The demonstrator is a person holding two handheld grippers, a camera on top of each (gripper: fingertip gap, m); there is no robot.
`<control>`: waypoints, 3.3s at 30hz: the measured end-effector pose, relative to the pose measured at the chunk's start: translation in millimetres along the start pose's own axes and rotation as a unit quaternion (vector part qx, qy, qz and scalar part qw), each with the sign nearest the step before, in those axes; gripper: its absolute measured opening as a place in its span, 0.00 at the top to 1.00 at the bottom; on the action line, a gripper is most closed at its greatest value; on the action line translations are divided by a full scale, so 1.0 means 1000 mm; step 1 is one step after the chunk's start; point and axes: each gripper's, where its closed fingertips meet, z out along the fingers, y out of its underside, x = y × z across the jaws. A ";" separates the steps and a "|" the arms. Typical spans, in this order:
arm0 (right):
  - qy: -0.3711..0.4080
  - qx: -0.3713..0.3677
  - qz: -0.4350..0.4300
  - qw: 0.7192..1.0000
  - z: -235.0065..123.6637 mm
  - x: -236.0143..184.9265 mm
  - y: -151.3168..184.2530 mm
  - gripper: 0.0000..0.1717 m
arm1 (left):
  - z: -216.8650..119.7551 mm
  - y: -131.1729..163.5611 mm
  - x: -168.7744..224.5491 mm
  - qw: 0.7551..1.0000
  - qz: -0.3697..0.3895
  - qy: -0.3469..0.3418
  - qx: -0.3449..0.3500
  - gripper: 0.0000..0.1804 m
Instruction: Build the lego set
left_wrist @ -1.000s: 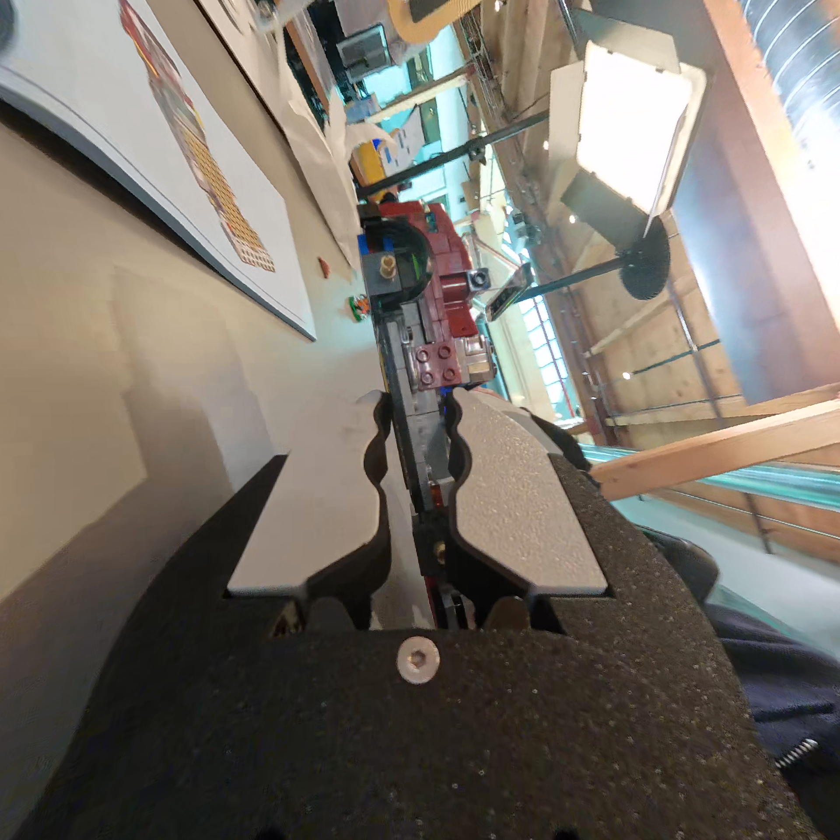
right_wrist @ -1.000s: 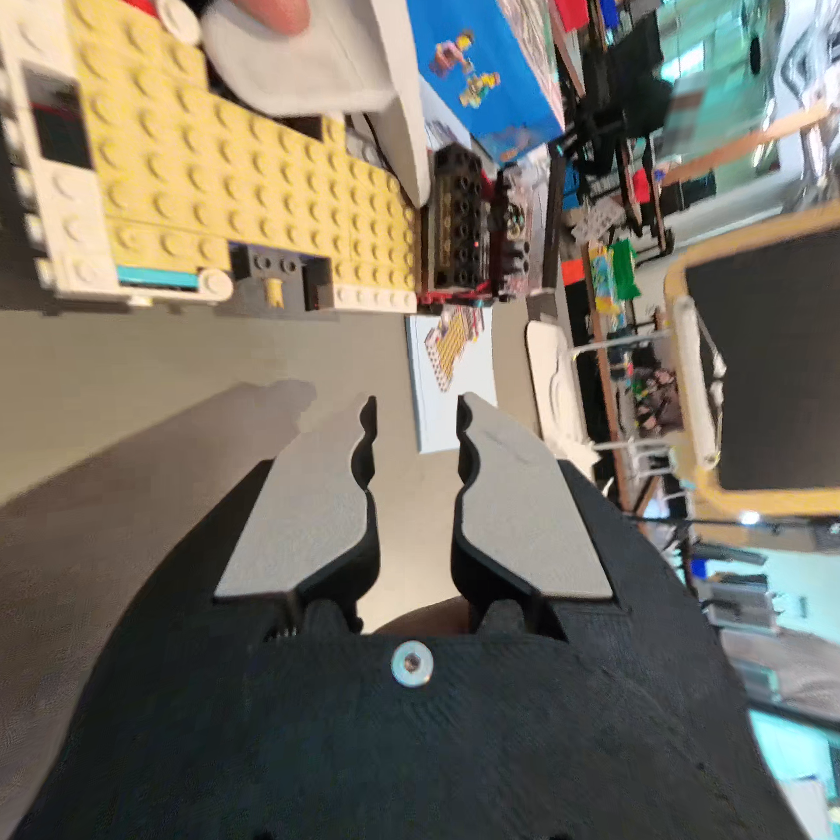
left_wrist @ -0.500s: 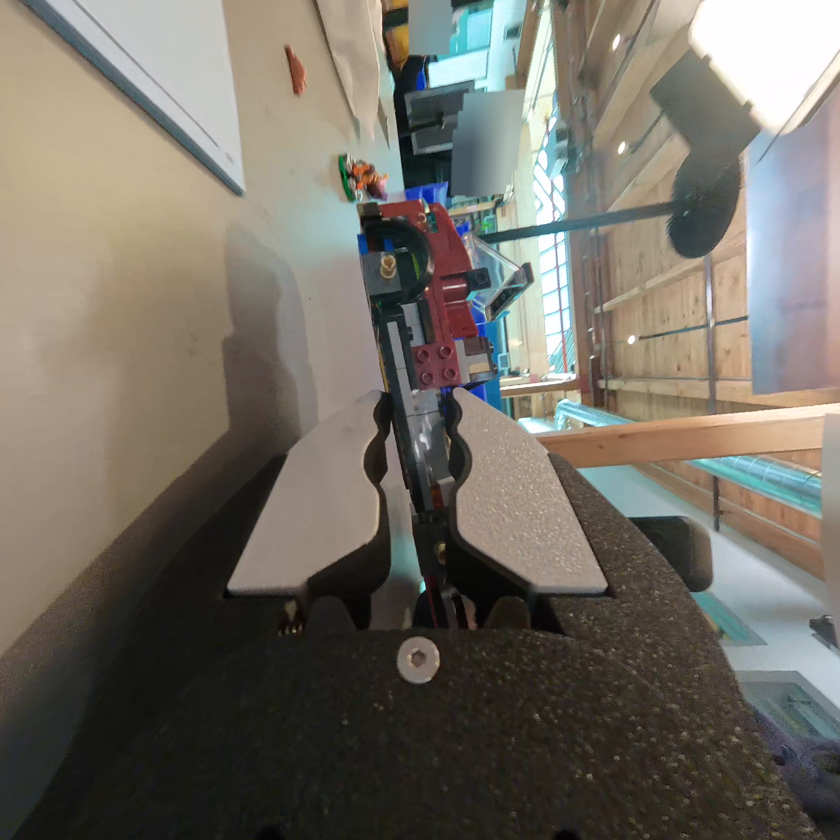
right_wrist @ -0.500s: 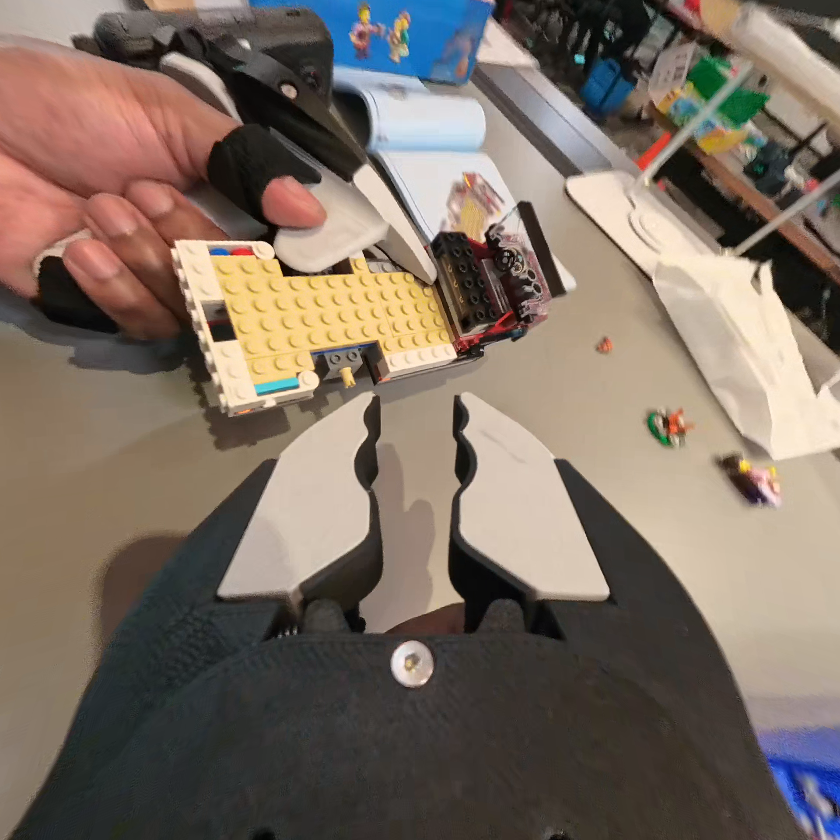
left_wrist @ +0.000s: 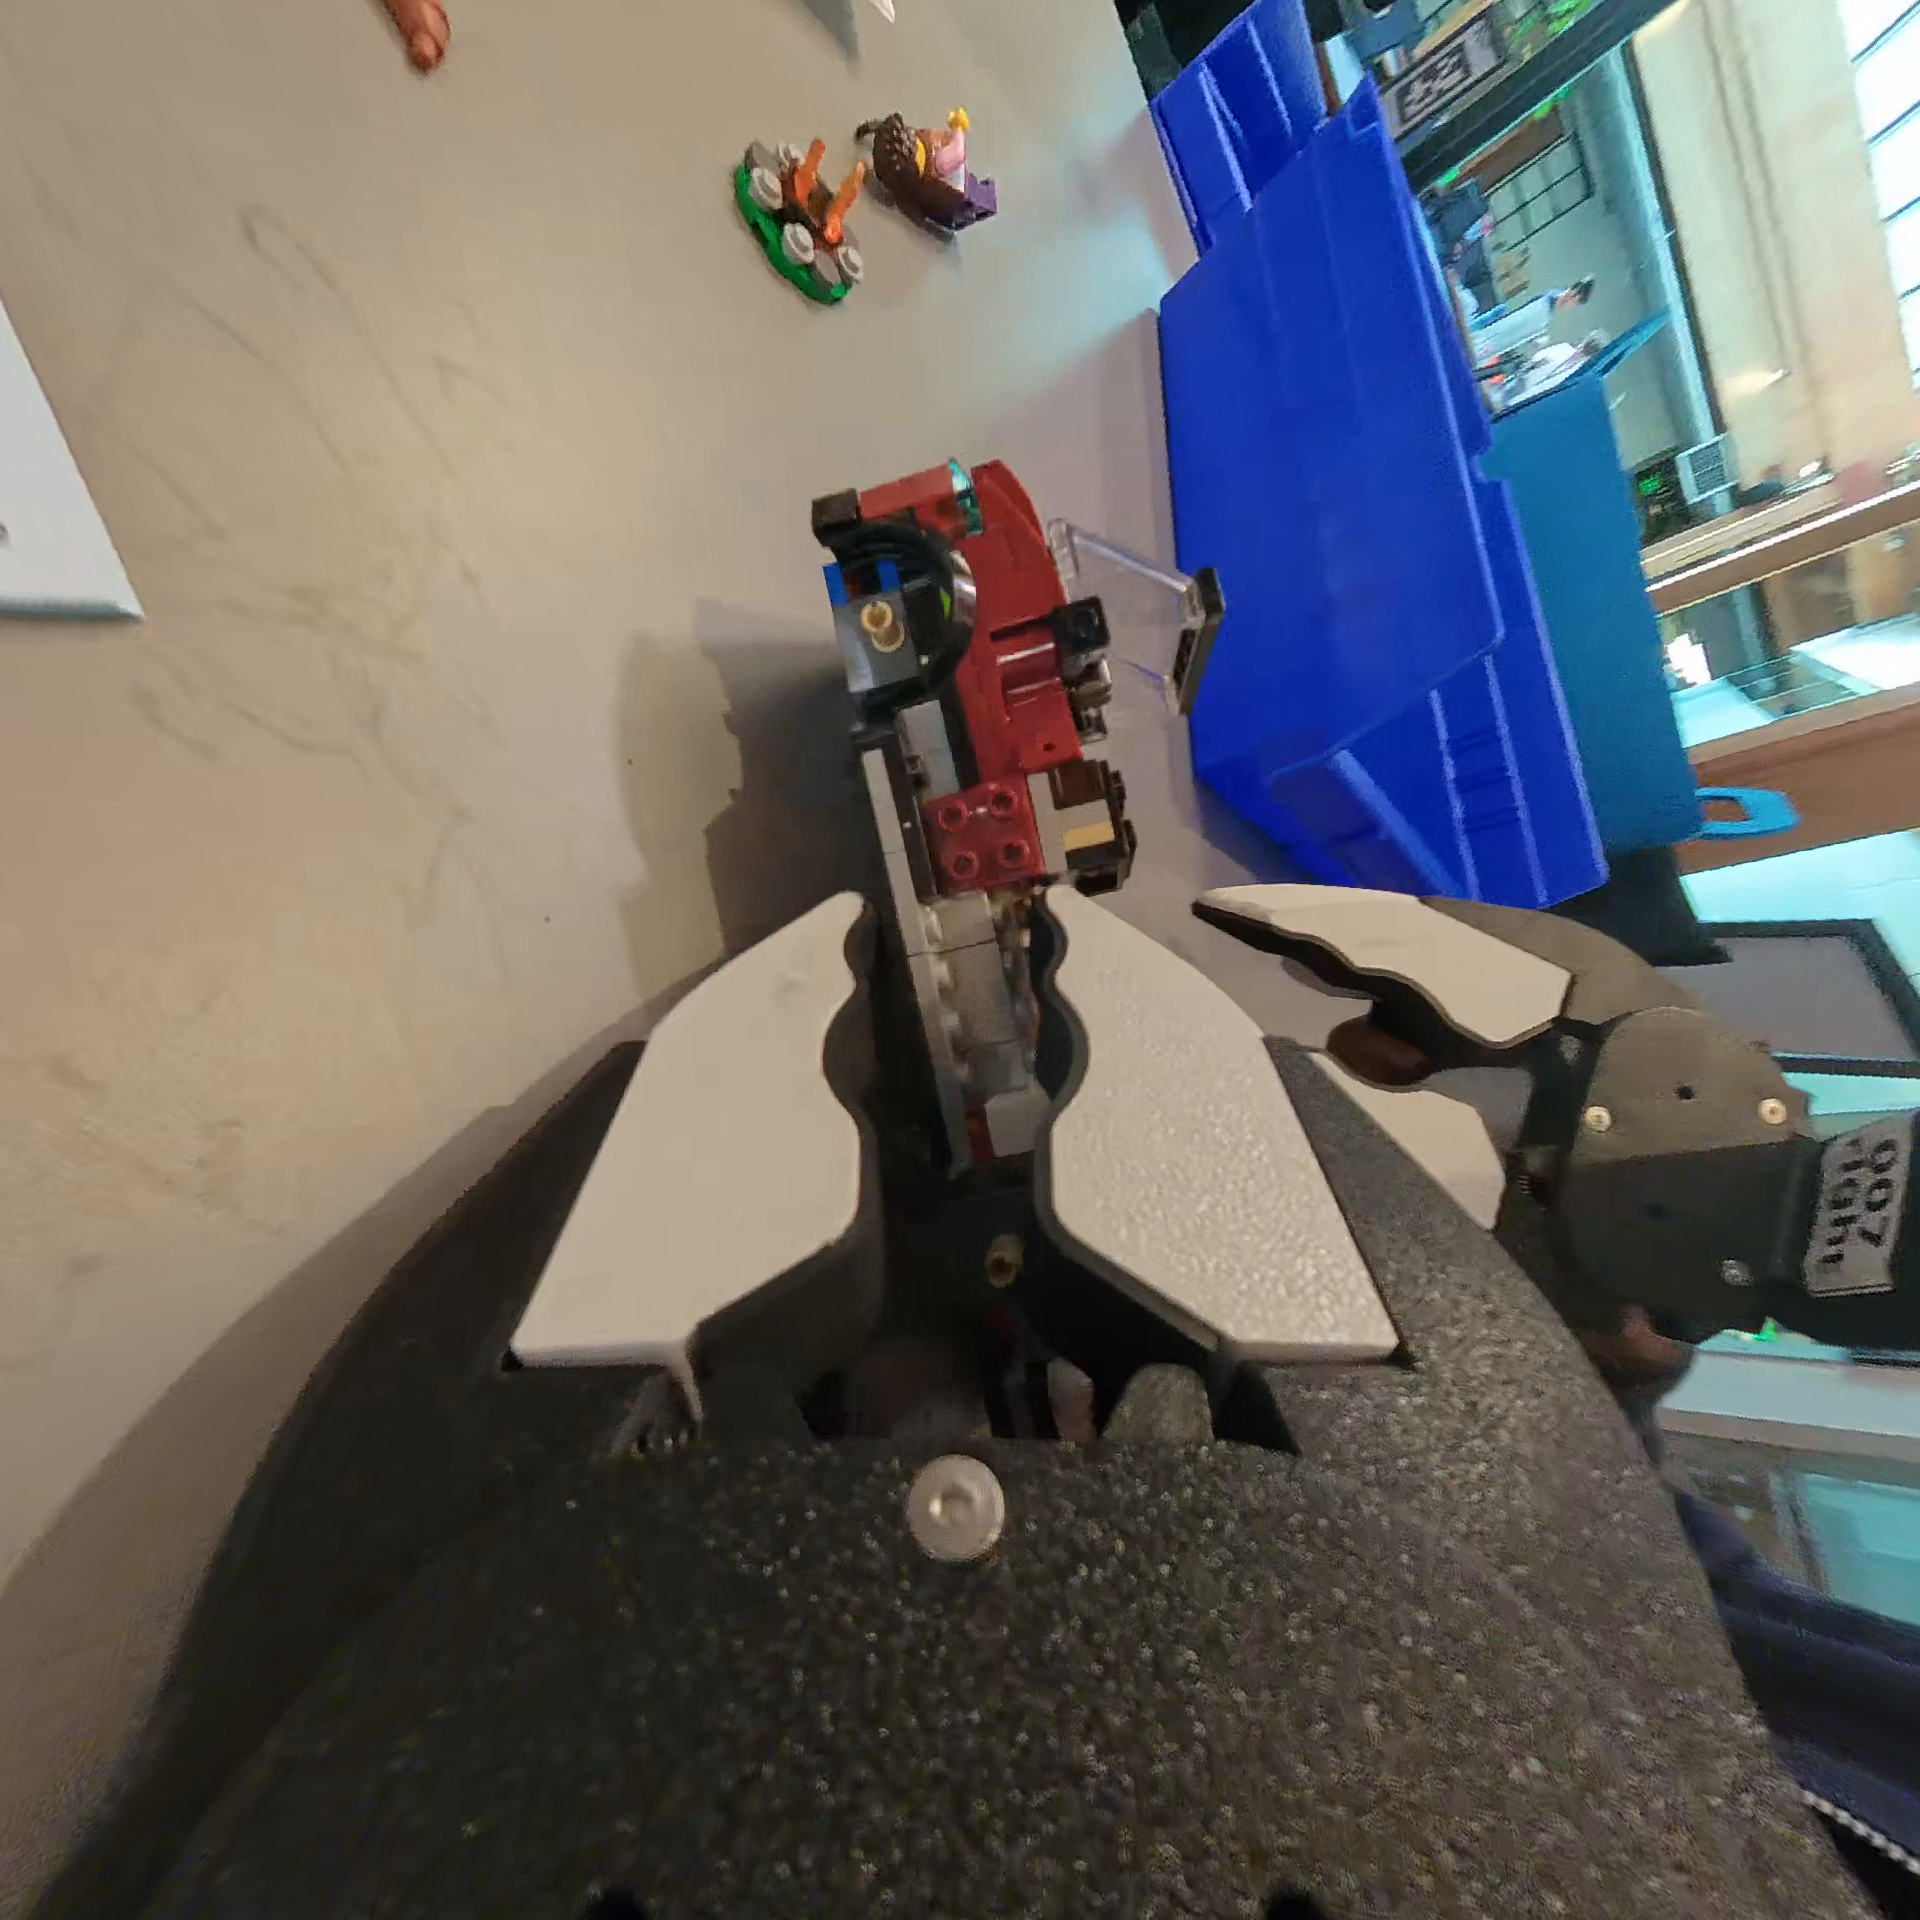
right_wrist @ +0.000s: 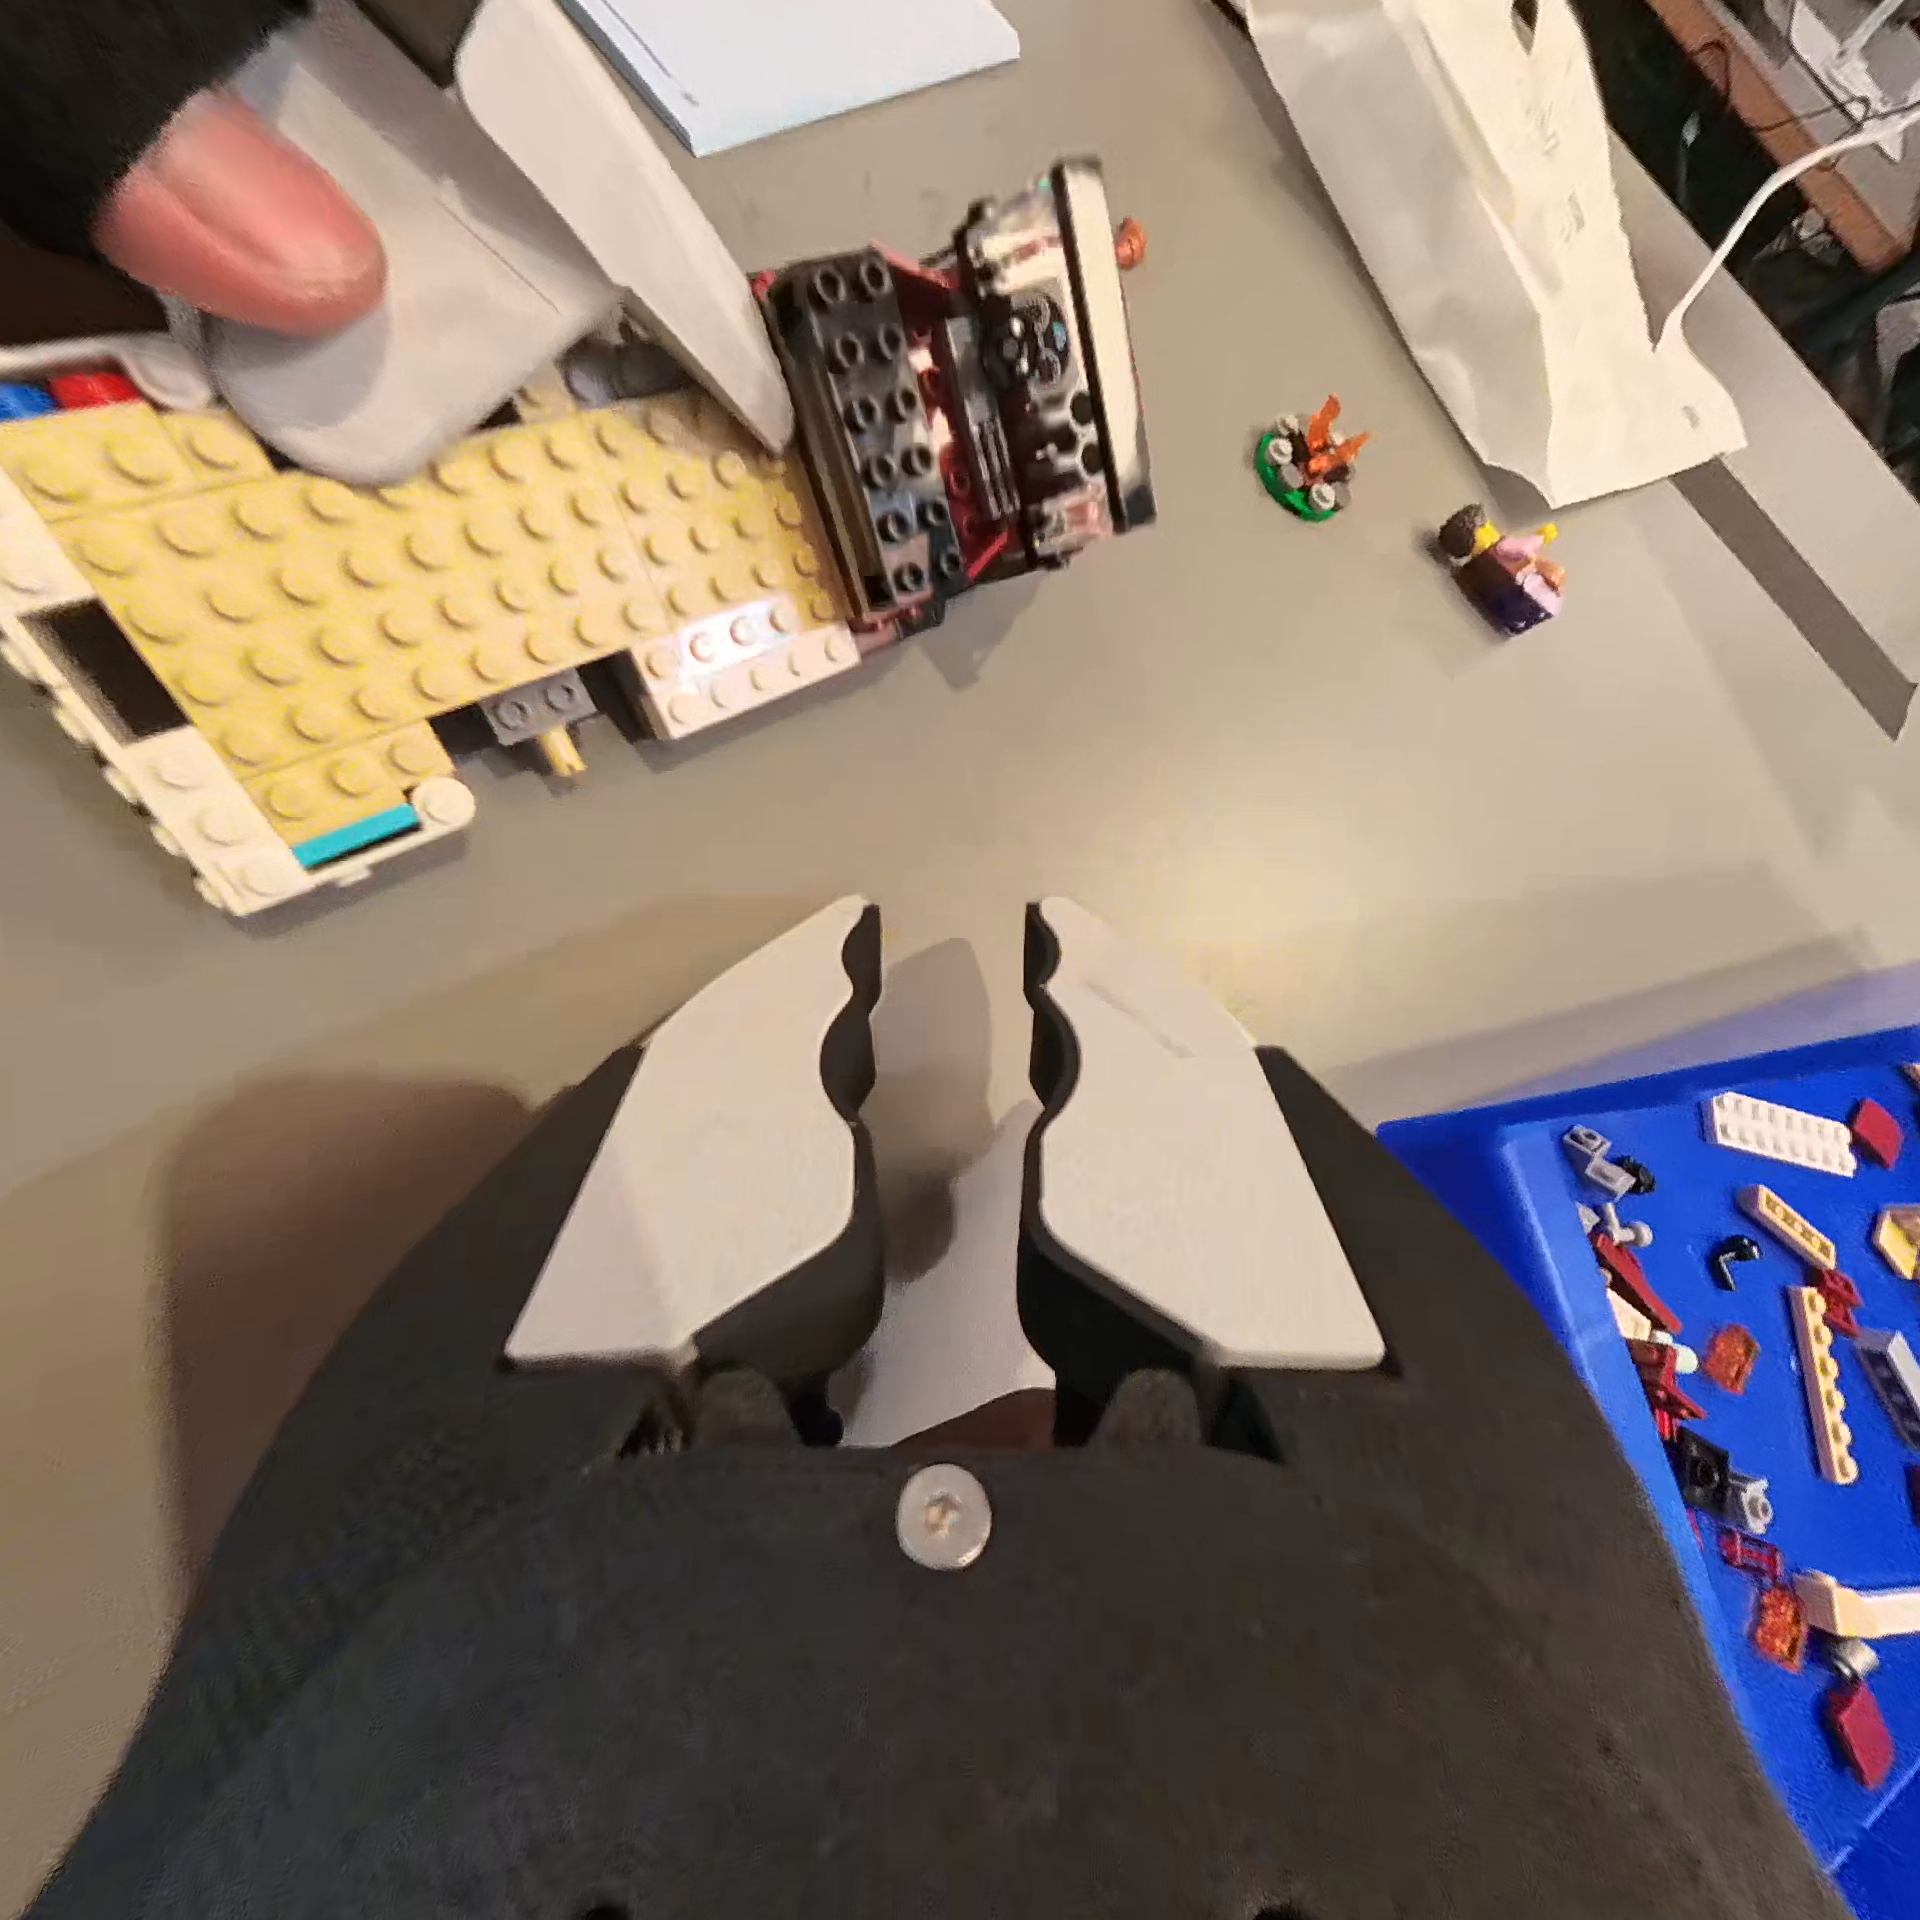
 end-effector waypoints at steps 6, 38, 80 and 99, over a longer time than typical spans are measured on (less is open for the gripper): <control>0.008 -0.010 0.014 1.000 0.004 0.000 0.008 0.86 | -0.004 -0.003 -0.011 0.993 0.093 -0.069 -0.012 0.80; -0.044 0.154 0.021 0.987 0.115 0.067 -0.184 0.80 | -0.045 -0.117 -0.074 0.878 0.441 0.007 -0.185 0.39; -0.136 0.167 0.032 0.976 0.156 0.044 -0.166 0.78 | 0.007 -0.119 -0.111 0.875 0.412 0.015 -0.255 0.42; -0.142 0.163 0.029 0.976 0.157 0.042 -0.166 0.78 | -0.001 -0.123 -0.108 0.873 0.422 0.011 -0.245 0.47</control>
